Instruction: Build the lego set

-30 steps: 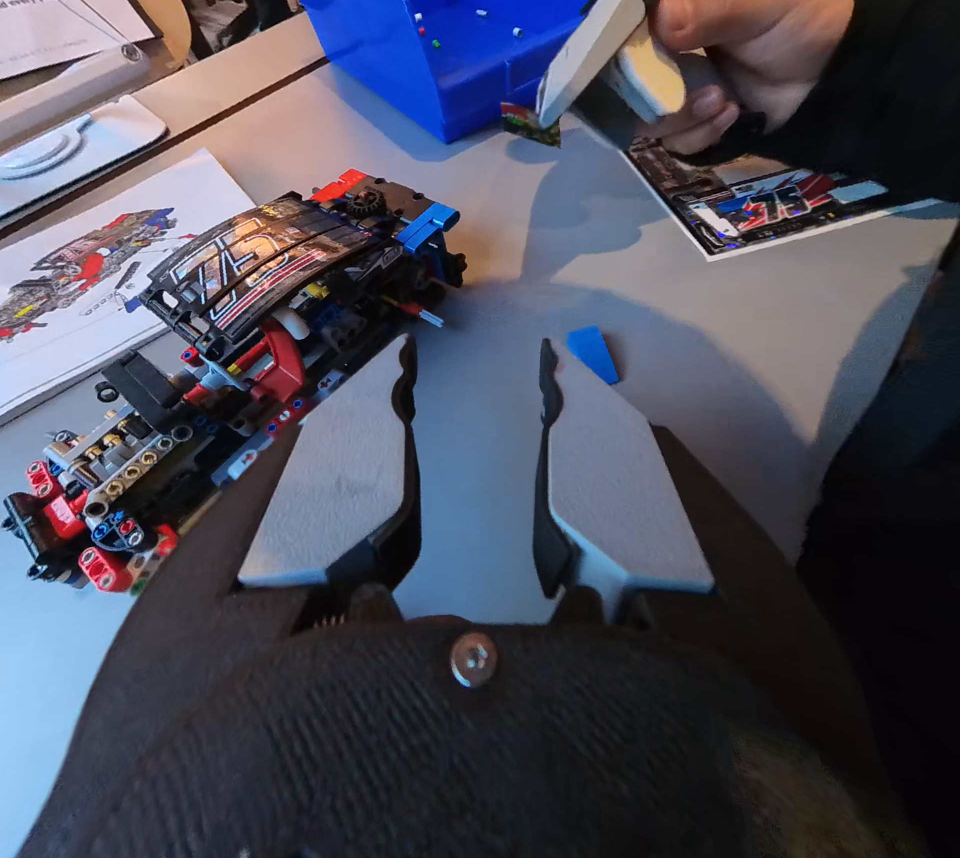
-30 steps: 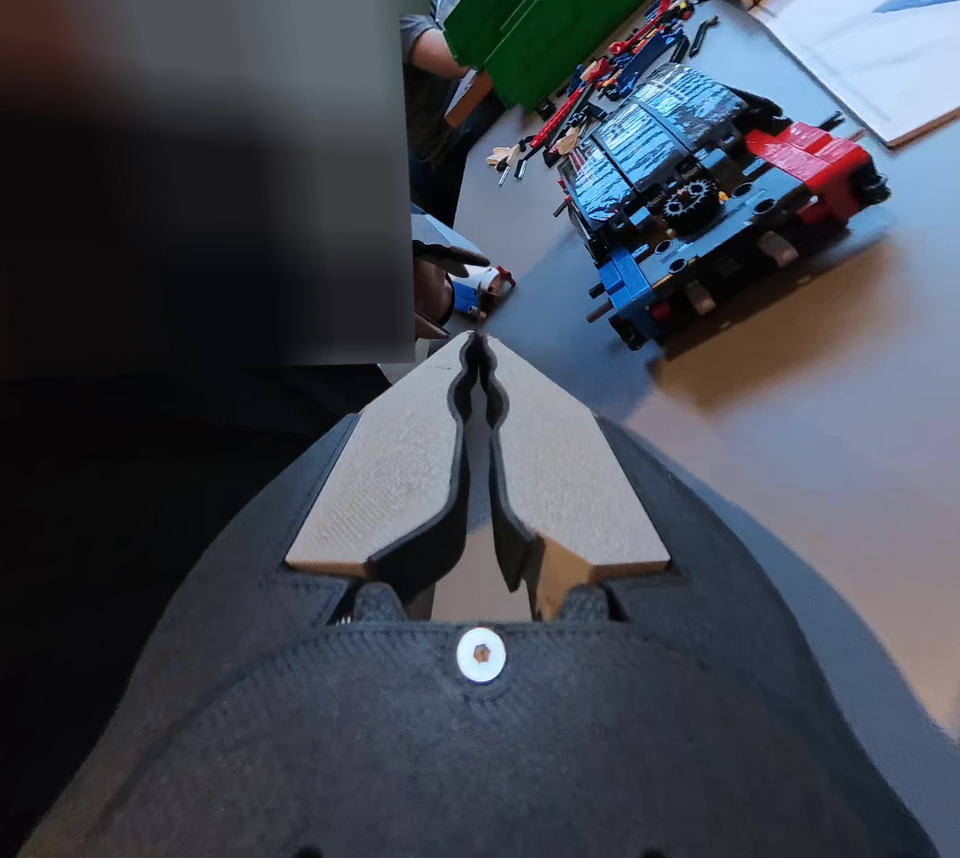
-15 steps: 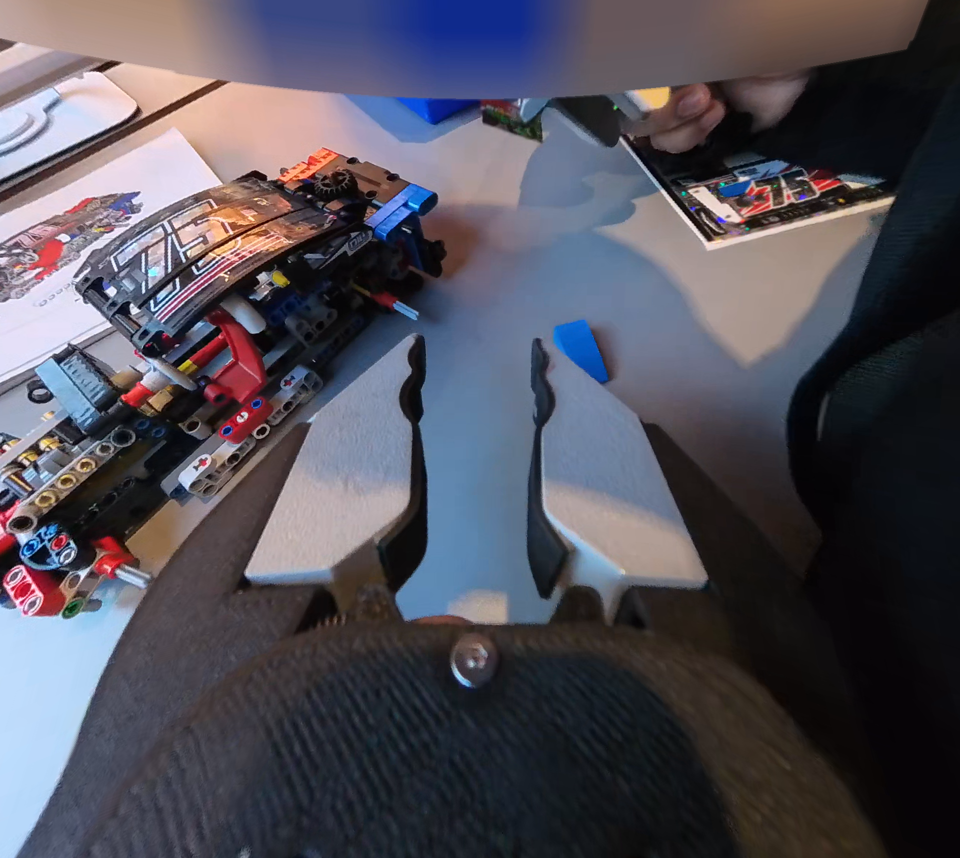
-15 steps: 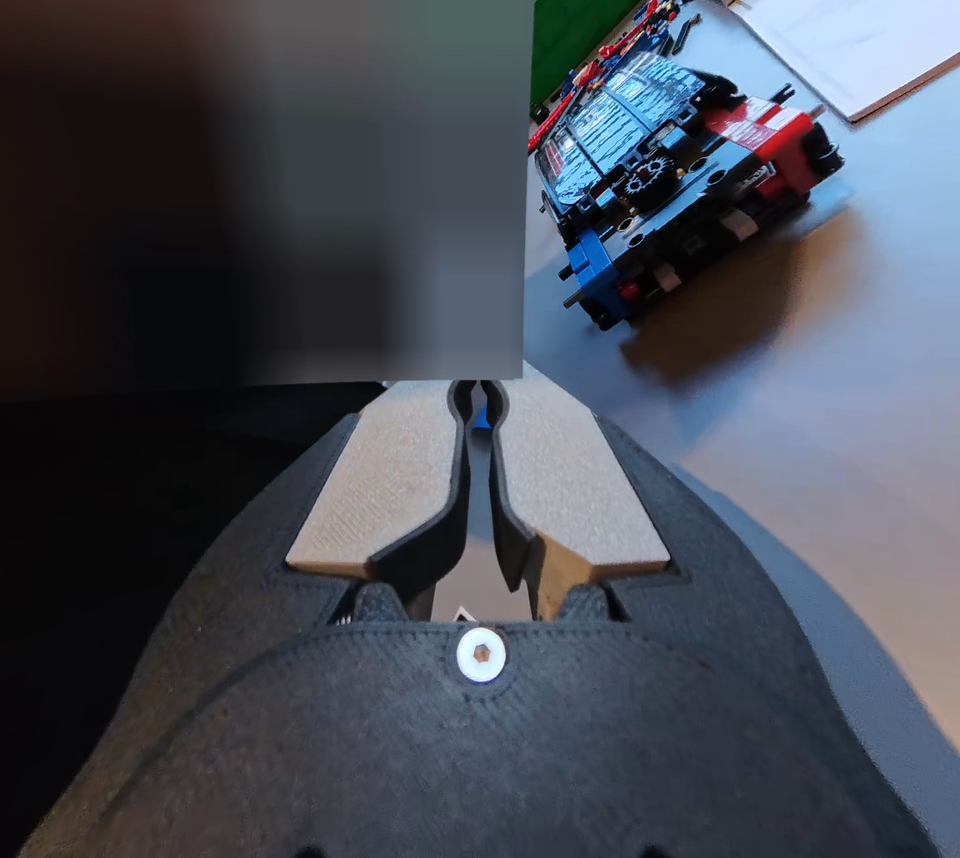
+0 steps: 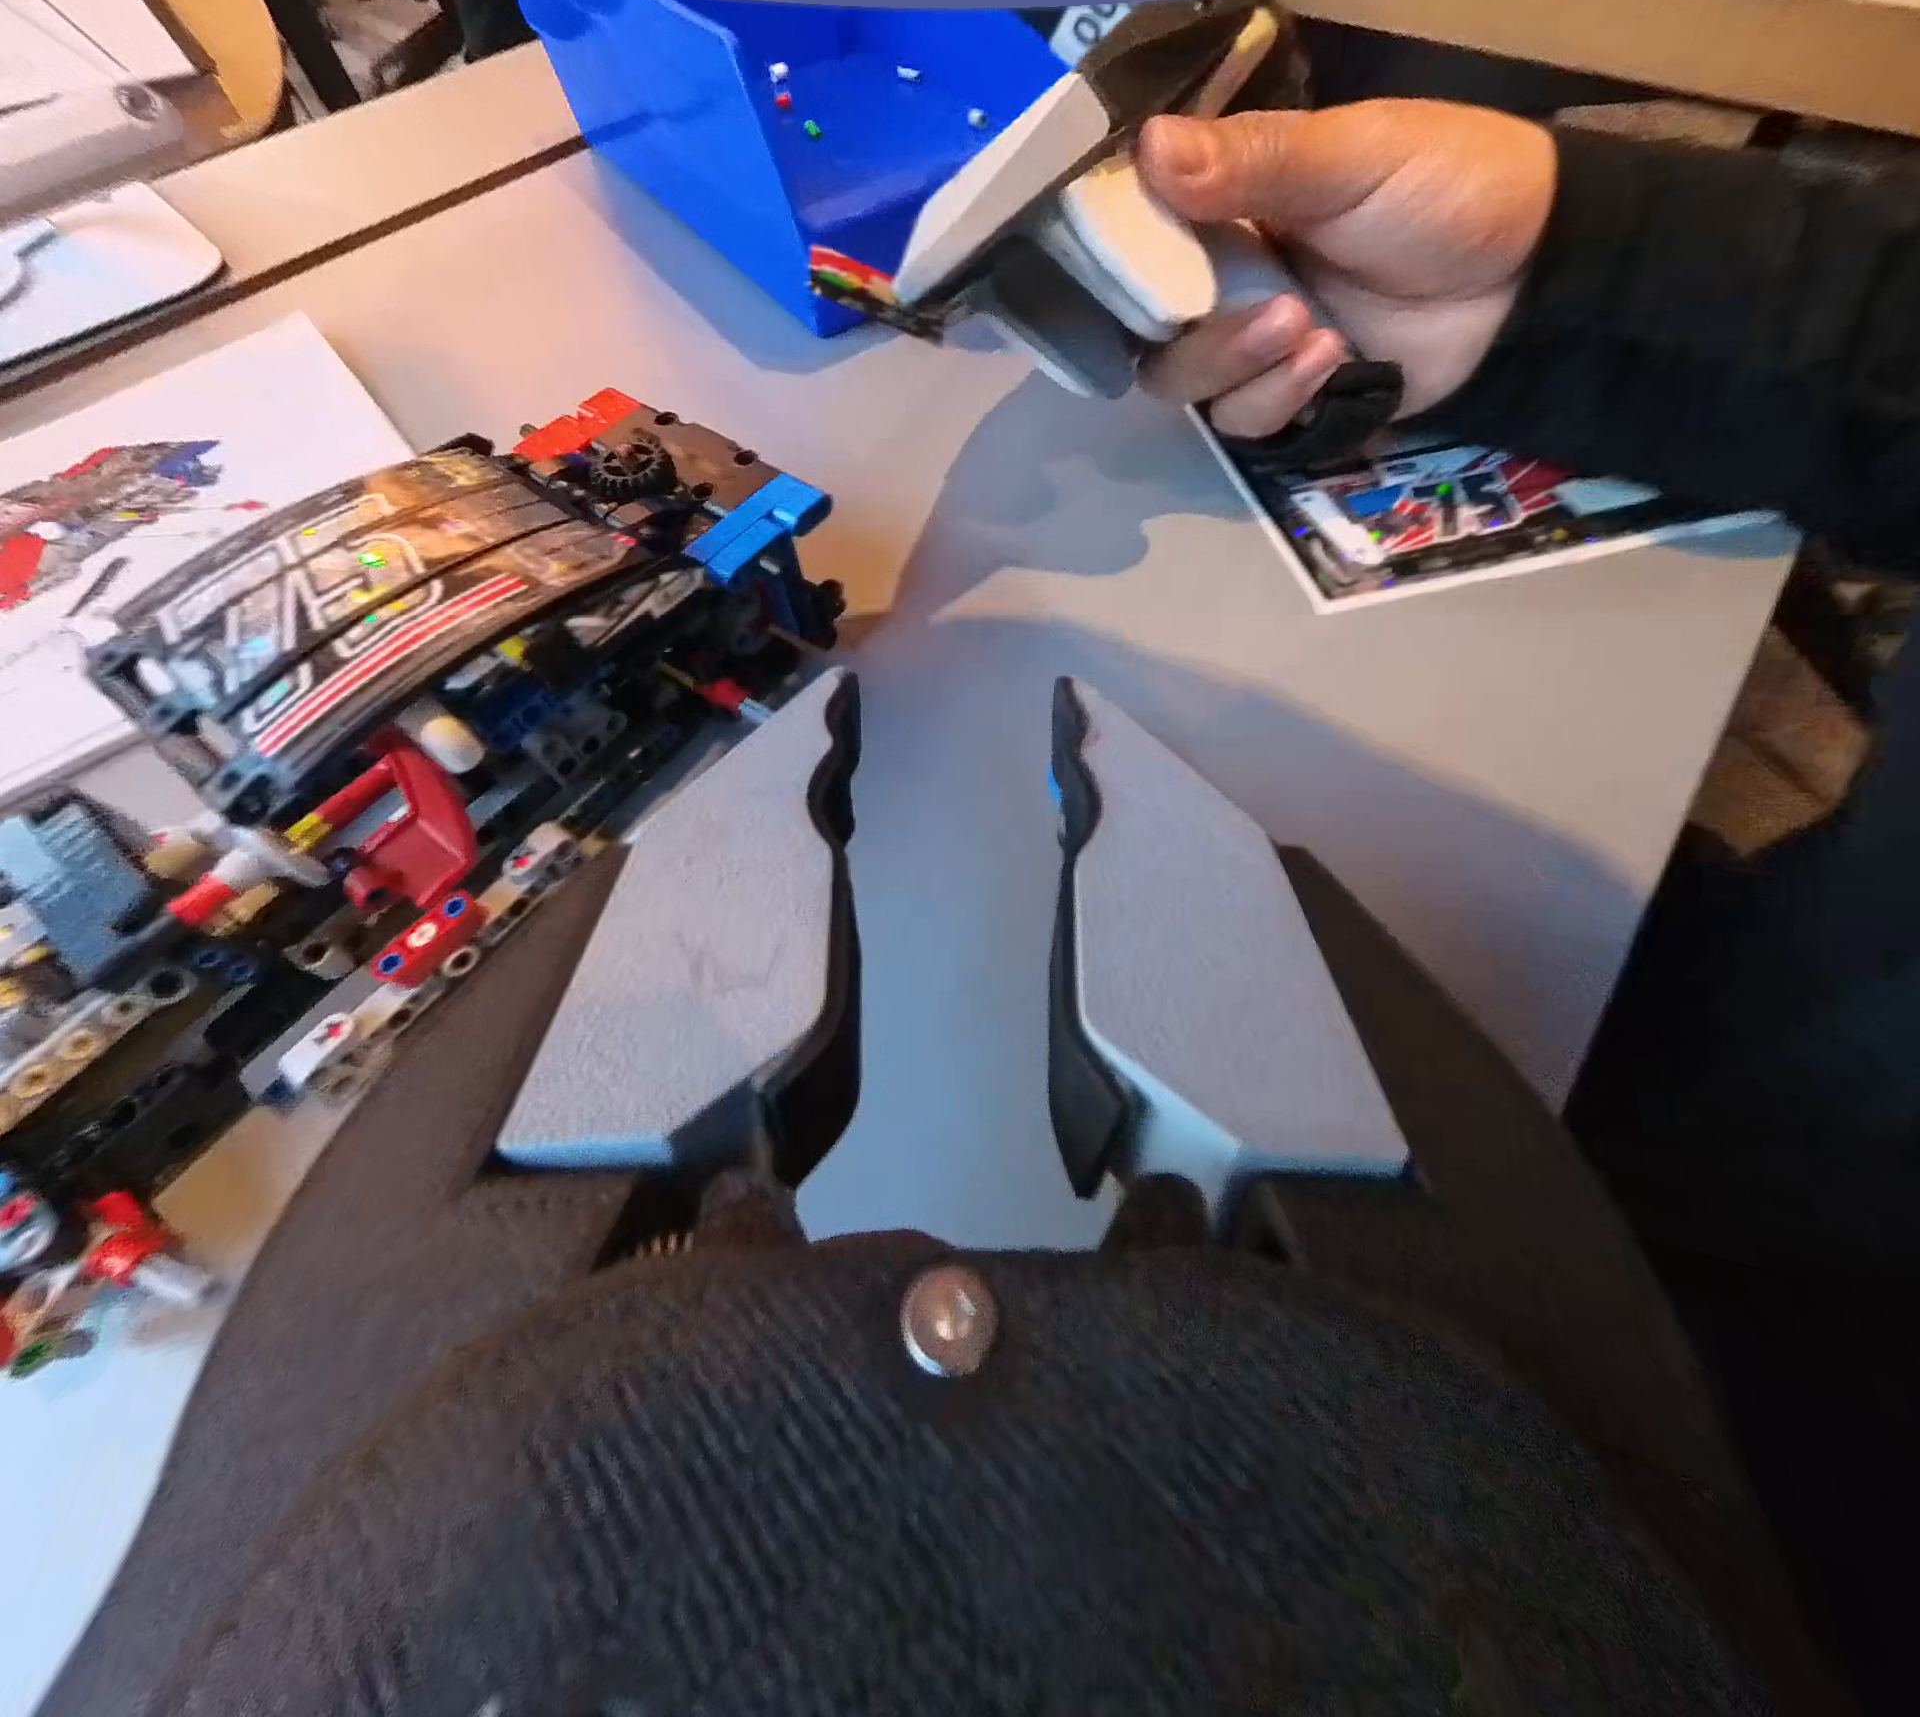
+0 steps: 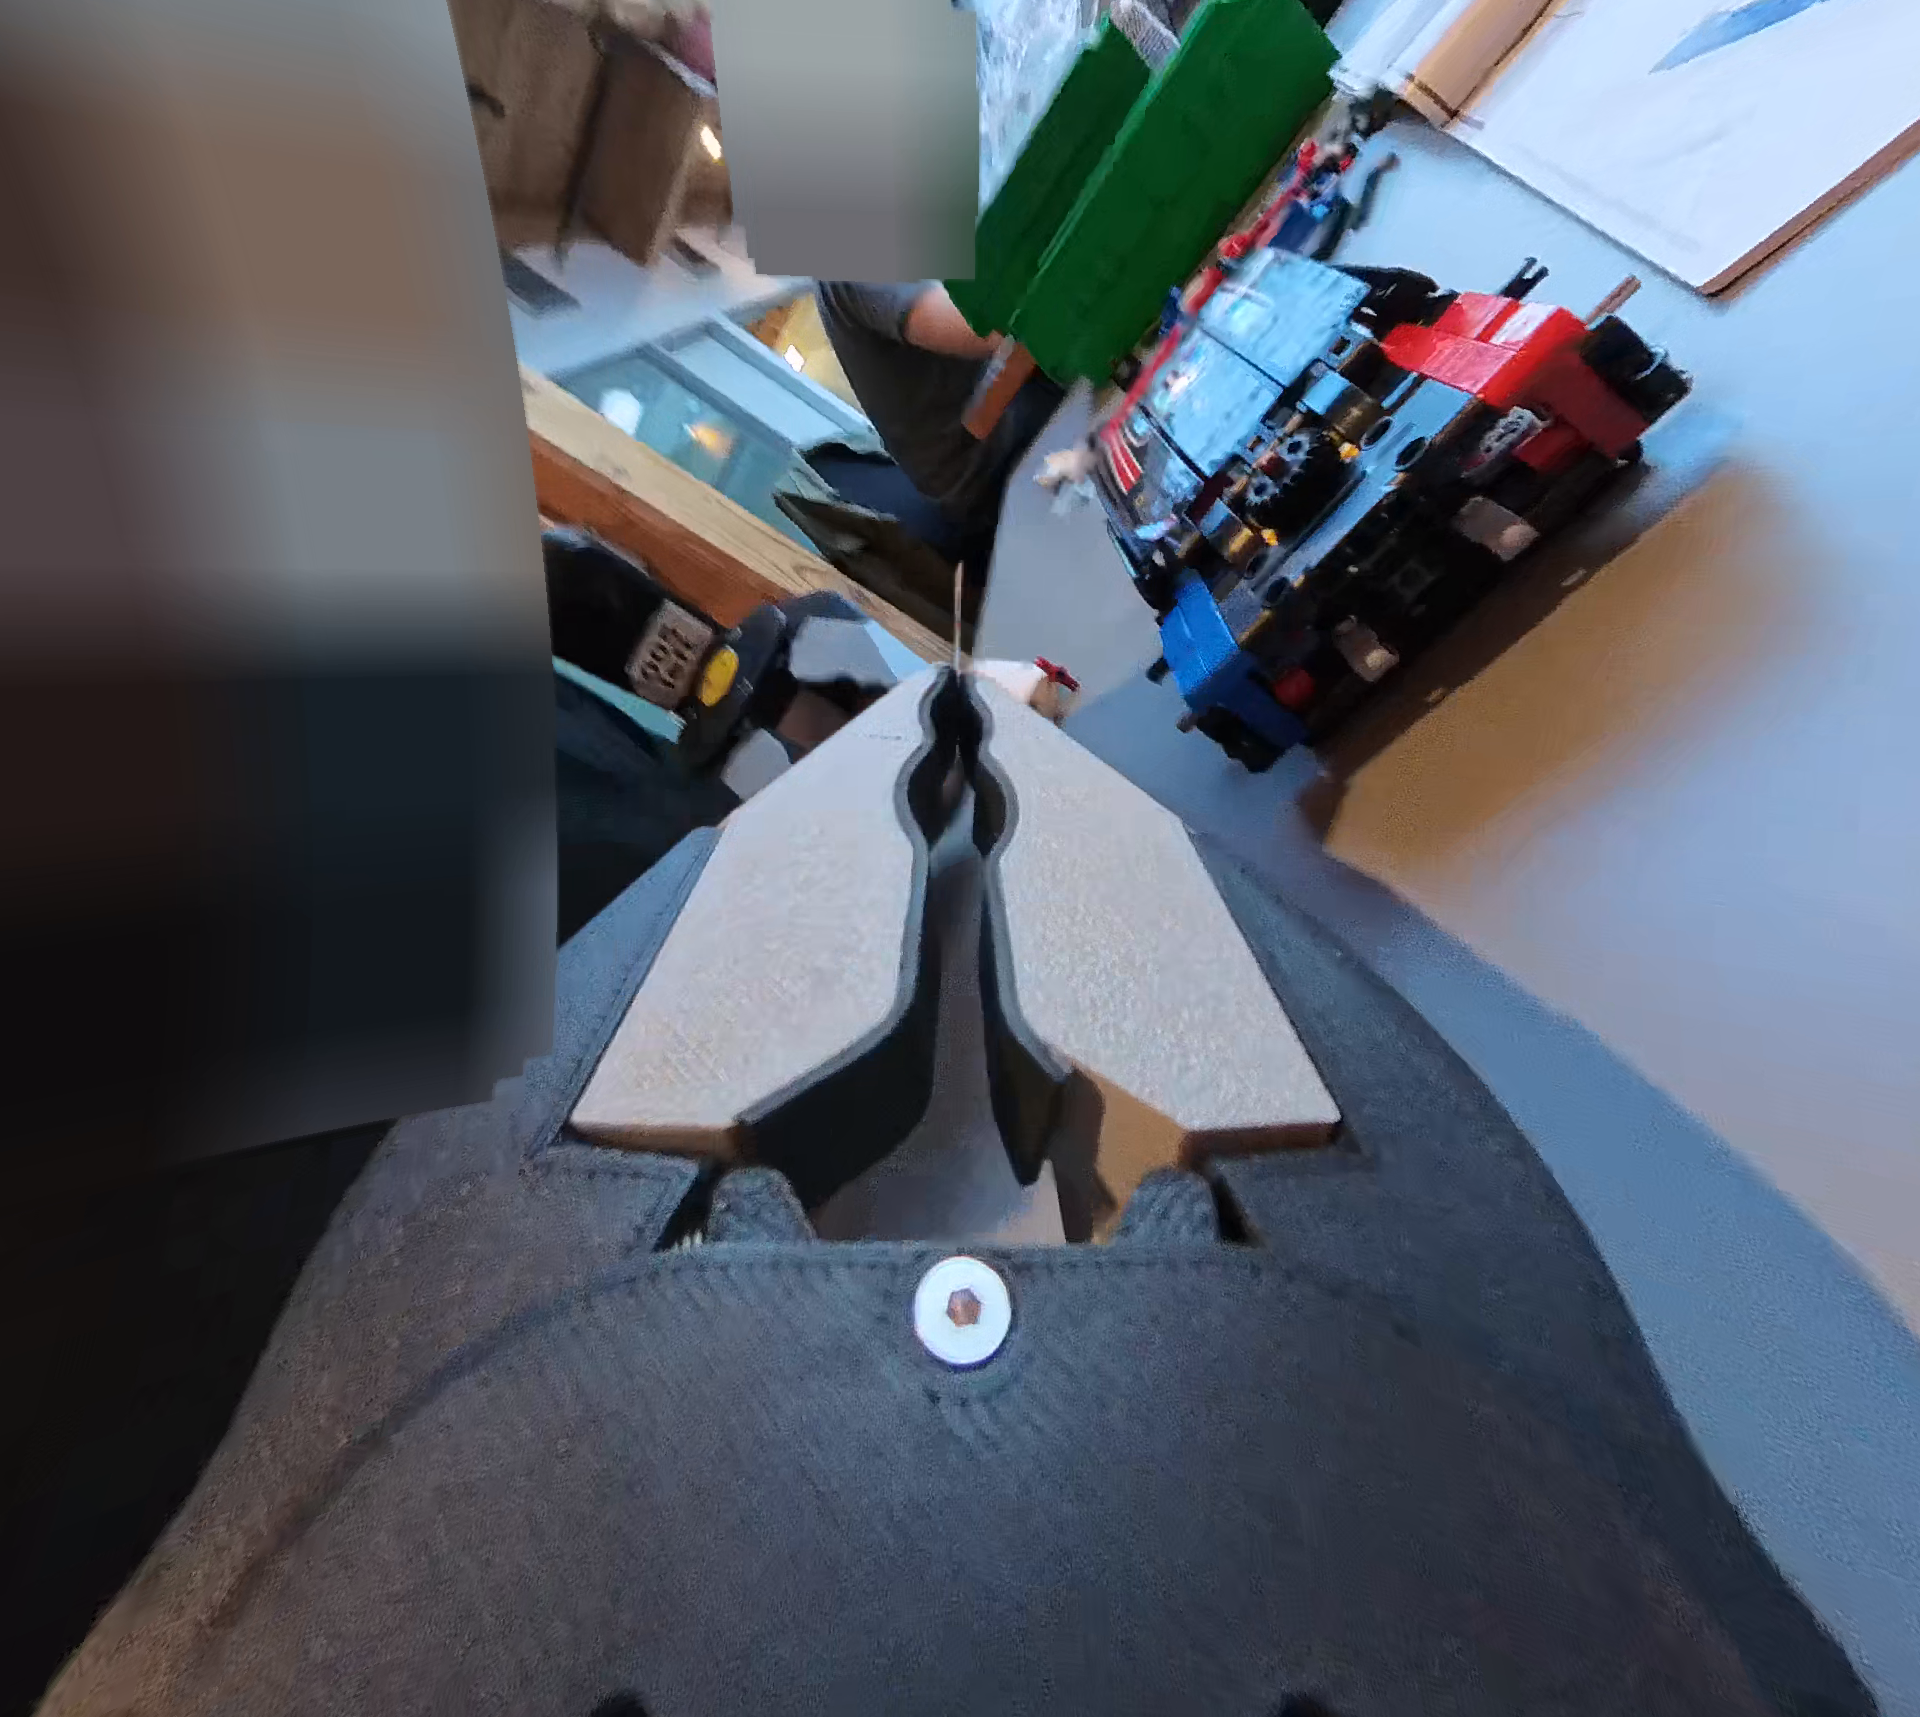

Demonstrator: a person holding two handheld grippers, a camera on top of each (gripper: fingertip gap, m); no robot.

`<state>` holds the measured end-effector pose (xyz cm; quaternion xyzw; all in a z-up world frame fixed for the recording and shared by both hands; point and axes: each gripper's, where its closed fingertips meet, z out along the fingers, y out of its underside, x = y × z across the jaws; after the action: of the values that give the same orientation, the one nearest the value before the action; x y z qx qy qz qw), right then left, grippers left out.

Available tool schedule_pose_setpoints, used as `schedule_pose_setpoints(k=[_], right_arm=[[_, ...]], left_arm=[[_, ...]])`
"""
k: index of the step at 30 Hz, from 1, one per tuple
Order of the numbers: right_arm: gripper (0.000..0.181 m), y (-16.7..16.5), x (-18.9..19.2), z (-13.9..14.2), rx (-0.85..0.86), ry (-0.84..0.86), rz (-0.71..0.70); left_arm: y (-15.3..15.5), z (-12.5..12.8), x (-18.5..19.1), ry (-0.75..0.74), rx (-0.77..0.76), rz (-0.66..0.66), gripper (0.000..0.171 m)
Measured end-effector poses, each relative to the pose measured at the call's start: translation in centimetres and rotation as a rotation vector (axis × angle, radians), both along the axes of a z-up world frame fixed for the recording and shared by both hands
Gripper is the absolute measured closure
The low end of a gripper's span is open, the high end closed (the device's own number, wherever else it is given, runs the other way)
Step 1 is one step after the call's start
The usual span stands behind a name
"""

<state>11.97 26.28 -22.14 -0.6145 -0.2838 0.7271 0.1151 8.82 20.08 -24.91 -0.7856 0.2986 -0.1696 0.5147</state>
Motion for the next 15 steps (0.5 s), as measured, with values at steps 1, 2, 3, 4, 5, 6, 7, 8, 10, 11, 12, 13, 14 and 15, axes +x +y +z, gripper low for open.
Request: schedule_pose_setpoints(k=[1,2,3,4,5,6,7,8,10,11,12,13,14,15], right_arm=[[0.181,0.1,-0.1,0.2,-0.034,0.014,-0.008],[0.181,0.3,-0.2,0.6,-0.065,0.03,-0.026],[0.181,0.3,-0.2,1.0,-0.092,0.049,-0.039],[0.181,0.1,-0.2,1.3,-0.123,0.06,-0.035],[0.181,-0.2,-0.2,1.8,-0.149,0.075,-0.03],[0.181,-0.5,-0.3,2.3,-0.169,0.095,-0.029],[0.181,-1.0,-0.3,2.7,-0.181,0.106,-0.021],[0.181,-1.7,-0.3,3.0,-0.18,0.107,-0.006],[0.181,-2.9,-0.3,3.4,-0.144,0.091,0.002],[0.181,-3.5,-0.3,3.6,-0.123,0.077,0.008],[0.181,-4.0,-0.2,3.7,-0.103,0.066,0.017],[0.181,-4.5,-0.1,3.8,-0.084,0.051,0.029],[0.181,-5.0,0.0,3.7,-0.068,0.03,0.046],[0.181,-5.5,0.1,3.4,-0.053,0.006,0.068]], left_arm=[[0.0,0.2,0.5,-0.026,-0.018,-0.013,0.137],[0.0,0.4,1.1,-0.059,-0.037,-0.02,0.137],[0.0,0.8,1.7,-0.101,-0.057,-0.031,0.137],[0.0,1.2,2.3,-0.144,-0.066,-0.049,0.137],[0.1,1.6,2.8,-0.173,-0.063,-0.064,0.139],[0.4,1.8,3.1,-0.179,-0.057,-0.064,0.139],[0.8,2.0,3.0,-0.168,-0.048,-0.052,0.139],[1.2,2.2,2.8,-0.155,-0.034,-0.042,0.139],[1.7,2.8,2.4,-0.162,-0.022,-0.031,0.139],[1.7,3.4,2.3,-0.182,-0.019,-0.038,0.139],[1.6,4.0,2.2,-0.203,-0.023,-0.051,0.14],[1.3,4.4,2.2,-0.22,-0.04,-0.074,0.141],[1.0,4.7,2.4,-0.238,-0.061,-0.109,0.142],[0.6,5.0,2.6,-0.25,-0.085,-0.144,0.142]])
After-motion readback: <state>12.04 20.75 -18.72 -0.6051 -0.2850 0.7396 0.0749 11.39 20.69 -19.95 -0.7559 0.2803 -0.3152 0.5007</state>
